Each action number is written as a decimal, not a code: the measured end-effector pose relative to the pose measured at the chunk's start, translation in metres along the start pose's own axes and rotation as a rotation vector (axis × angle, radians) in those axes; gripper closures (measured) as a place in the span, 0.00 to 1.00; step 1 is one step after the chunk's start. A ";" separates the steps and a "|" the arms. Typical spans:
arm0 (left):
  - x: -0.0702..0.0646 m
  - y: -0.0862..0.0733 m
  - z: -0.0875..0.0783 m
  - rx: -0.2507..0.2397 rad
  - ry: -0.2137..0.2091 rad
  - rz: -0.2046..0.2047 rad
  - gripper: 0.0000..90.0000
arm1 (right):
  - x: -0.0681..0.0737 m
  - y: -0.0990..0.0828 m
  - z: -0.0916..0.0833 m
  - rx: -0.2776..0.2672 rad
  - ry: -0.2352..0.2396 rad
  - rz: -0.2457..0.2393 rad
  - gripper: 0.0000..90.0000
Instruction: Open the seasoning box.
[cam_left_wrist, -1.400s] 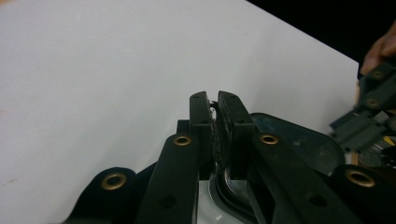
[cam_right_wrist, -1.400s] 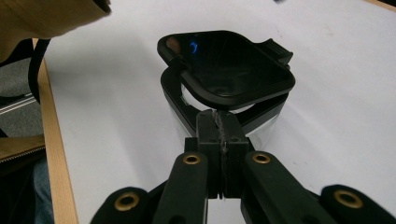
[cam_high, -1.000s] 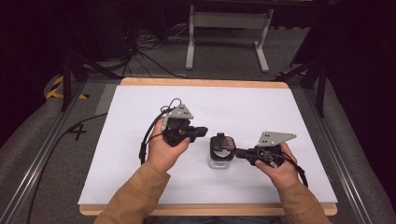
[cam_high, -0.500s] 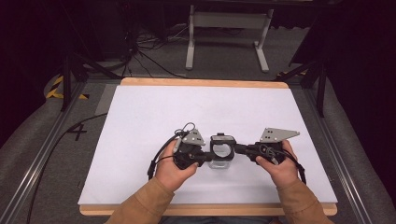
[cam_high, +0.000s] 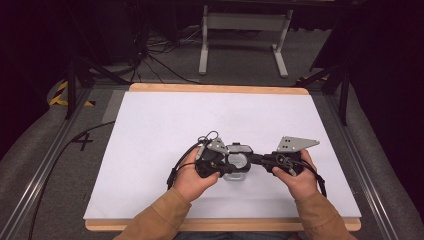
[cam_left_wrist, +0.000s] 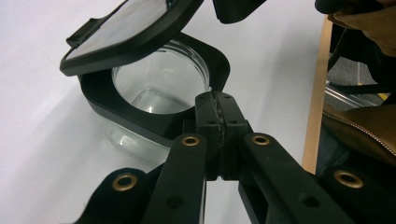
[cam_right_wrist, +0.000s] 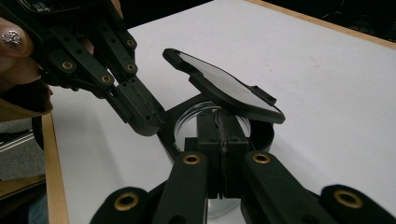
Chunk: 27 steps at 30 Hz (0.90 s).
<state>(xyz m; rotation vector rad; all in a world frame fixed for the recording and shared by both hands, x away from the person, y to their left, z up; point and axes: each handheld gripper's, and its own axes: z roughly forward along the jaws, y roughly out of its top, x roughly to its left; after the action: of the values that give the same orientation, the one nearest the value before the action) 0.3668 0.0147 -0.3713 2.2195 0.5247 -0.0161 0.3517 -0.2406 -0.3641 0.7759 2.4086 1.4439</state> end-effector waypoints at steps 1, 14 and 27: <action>0.000 0.000 -0.001 -0.011 0.006 0.000 1.00 | 0.000 0.000 0.000 0.000 0.000 -0.001 1.00; 0.004 0.002 0.001 -0.007 0.064 0.002 1.00 | -0.001 0.004 0.001 -0.008 -0.009 -0.009 1.00; 0.002 0.002 0.002 -0.007 0.077 0.025 1.00 | -0.018 0.025 0.013 -0.061 -0.058 -0.009 1.00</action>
<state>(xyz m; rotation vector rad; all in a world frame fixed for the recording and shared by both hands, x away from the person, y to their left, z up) 0.3700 0.0132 -0.3717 2.2266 0.5377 0.0845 0.3805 -0.2309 -0.3504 0.7809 2.3110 1.4639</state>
